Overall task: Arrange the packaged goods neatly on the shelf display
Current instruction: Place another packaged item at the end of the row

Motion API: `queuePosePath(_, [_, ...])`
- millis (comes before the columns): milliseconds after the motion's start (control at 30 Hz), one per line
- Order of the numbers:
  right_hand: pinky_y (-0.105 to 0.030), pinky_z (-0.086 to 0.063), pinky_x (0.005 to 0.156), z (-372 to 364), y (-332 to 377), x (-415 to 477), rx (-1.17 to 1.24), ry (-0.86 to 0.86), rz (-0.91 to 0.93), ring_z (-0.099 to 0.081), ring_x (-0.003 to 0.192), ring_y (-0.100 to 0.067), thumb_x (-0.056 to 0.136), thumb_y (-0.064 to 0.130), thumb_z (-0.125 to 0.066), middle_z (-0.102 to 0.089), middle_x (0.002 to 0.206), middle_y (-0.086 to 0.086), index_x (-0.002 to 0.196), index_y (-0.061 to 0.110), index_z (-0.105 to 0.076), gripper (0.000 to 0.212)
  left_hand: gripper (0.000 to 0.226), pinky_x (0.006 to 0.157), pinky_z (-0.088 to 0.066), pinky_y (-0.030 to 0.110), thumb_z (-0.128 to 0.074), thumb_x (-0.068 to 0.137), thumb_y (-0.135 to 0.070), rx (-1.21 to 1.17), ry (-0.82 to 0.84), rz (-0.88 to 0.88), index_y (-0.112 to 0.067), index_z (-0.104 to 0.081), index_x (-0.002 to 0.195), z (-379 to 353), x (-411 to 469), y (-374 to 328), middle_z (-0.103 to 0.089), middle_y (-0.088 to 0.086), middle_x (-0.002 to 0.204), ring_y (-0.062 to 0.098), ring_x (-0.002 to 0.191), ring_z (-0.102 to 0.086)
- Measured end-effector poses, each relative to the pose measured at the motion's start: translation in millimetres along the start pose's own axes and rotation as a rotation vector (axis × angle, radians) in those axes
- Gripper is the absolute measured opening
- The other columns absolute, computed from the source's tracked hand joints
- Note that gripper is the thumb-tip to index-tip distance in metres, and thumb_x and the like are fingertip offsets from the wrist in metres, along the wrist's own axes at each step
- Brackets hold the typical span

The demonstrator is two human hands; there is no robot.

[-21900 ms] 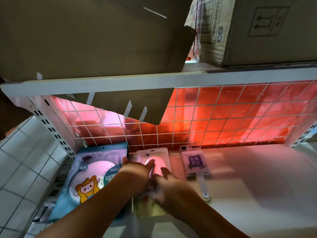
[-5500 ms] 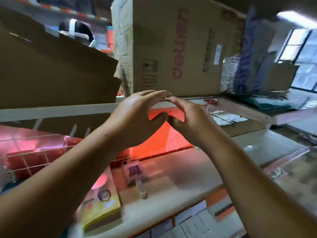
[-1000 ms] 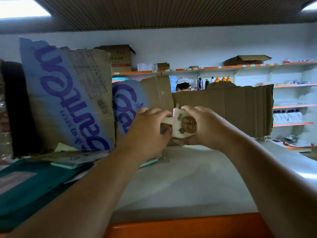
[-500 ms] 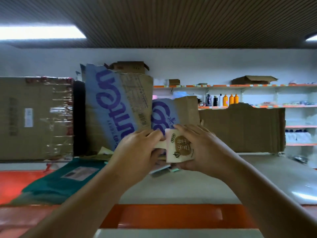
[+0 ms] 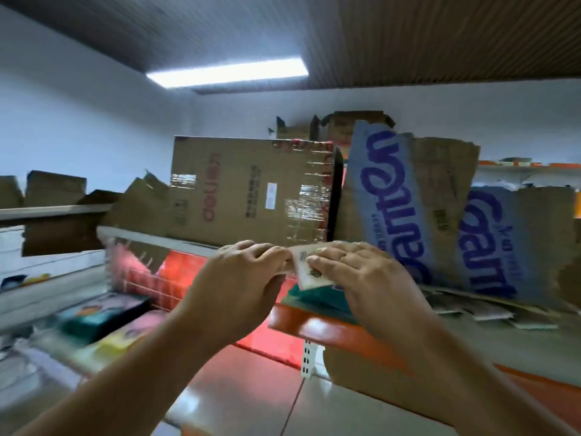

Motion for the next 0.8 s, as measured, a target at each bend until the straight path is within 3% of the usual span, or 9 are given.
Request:
queuePosePath(67, [-0.019, -0.022, 0.115, -19, 34, 21, 0.038, -0.013, 0.043, -0.055, 0.127, -0.009, 0.072, 0.028, -0.082, -0.062, 0.135, 0.013, 0.134, 0.033, -0.062, 0.065, 0.024, 0.064, -0.053, 0.033, -0.065, 0.086, -0.036, 0.045, 0.043, 0.074, -0.033, -0.064, 0.109, 19, -29, 39, -0.074, -0.010, 0.095, 0.021, 0.079, -0.070])
queuePosePath(133, [-0.030, -0.036, 0.113, -34, 68, 43, 0.118, -0.047, 0.076, -0.059, 0.125, -0.014, 0.066, 0.020, -0.084, -0.065, 0.133, 0.010, 0.130, 0.030, -0.065, 0.068, 0.025, 0.066, -0.052, 0.031, -0.067, 0.087, -0.039, 0.096, 0.061, 0.102, -0.033, -0.066, 0.112, 40, -56, 74, -0.075, -0.010, 0.097, 0.018, 0.078, -0.071])
queuePosePath(200, [-0.036, -0.045, 0.107, -48, 102, 64, 0.190, -0.078, 0.117, -0.061, 0.124, -0.017, 0.076, 0.016, -0.070, -0.066, 0.131, 0.008, 0.129, 0.027, -0.067, 0.054, 0.024, 0.071, -0.054, 0.029, -0.065, 0.089, -0.031, 0.076, 0.078, 0.105, -0.029, -0.071, 0.113, 54, -77, 104, -0.076, -0.009, 0.103, 0.016, 0.084, -0.071])
queuePosePath(267, [-0.034, -0.044, 0.106, -61, 126, 75, 0.219, -0.143, 0.127, -0.061, 0.123, -0.015, 0.089, 0.013, -0.052, -0.066, 0.130, 0.009, 0.128, 0.028, -0.067, 0.044, 0.027, 0.078, -0.058, 0.030, -0.069, 0.089, -0.018, 0.098, 0.099, 0.073, -0.025, -0.074, 0.114, 61, -97, 129, -0.075, -0.008, 0.110, 0.017, 0.090, -0.071])
queuePosePath(333, [-0.029, -0.040, 0.106, -68, 149, 82, 0.221, -0.191, 0.138, -0.060, 0.121, -0.013, 0.089, 0.012, -0.047, -0.067, 0.129, 0.010, 0.126, 0.029, -0.068, 0.046, 0.034, 0.086, -0.059, 0.038, -0.069, 0.090, -0.014, 0.173, 0.164, 0.037, -0.025, -0.072, 0.122, 58, -116, 146, -0.073, -0.007, 0.120, 0.017, 0.101, -0.071])
queuePosePath(433, [-0.032, -0.045, 0.101, -133, 172, 84, 0.248, -0.116, 0.097, -0.060, 0.119, -0.012, 0.085, 0.013, -0.044, -0.066, 0.128, 0.015, 0.126, 0.031, -0.067, 0.050, 0.040, 0.095, -0.055, 0.041, -0.052, 0.092, -0.017, 0.292, 0.257, -0.002, -0.027, -0.070, 0.126, 46, -143, 163, -0.070, -0.007, 0.126, 0.015, 0.113, -0.068])
queuePosePath(533, [-0.028, -0.046, 0.084, -252, 200, 69, 0.286, 0.167, 0.126, -0.061, 0.121, -0.015, 0.095, 0.028, -0.050, -0.050, 0.122, 0.040, 0.126, 0.050, -0.060, 0.039, 0.052, 0.093, -0.056, 0.040, -0.073, 0.077, -0.005, 0.253, 0.335, 0.011, -0.026, -0.071, 0.125, 22, -167, 178, -0.071, -0.007, 0.125, 0.016, 0.112, -0.066])
queuePosePath(700, [-0.028, -0.048, 0.097, -210, 190, 73, 0.423, -0.046, 0.119, -0.065, 0.110, -0.013, 0.087, 0.013, -0.050, -0.071, 0.119, 0.013, 0.116, 0.029, -0.074, 0.041, 0.067, 0.083, -0.061, 0.033, -0.077, 0.063, 0.000, 0.183, 0.468, 0.053, -0.024, -0.070, 0.126, -42, -193, 204, -0.070, -0.006, 0.125, 0.014, 0.100, -0.068])
queuePosePath(800, [-0.031, -0.053, 0.095, -265, 185, 70, 0.422, -0.031, 0.120, -0.063, 0.112, -0.013, 0.086, 0.011, -0.054, -0.070, 0.121, 0.014, 0.118, 0.031, -0.072, 0.042, 0.062, 0.087, -0.058, 0.028, -0.074, 0.070, -0.003, 0.097, 0.503, 0.074, -0.029, -0.069, 0.126, -78, -197, 220, -0.071, -0.012, 0.123, 0.009, 0.102, -0.065])
Point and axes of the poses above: each hand's wrist, its own x-axis towards the middle knuckle, its own z-axis out of the back of the hand, y = z × x, the point moved 9 cm from there along x, towards the middle knuckle
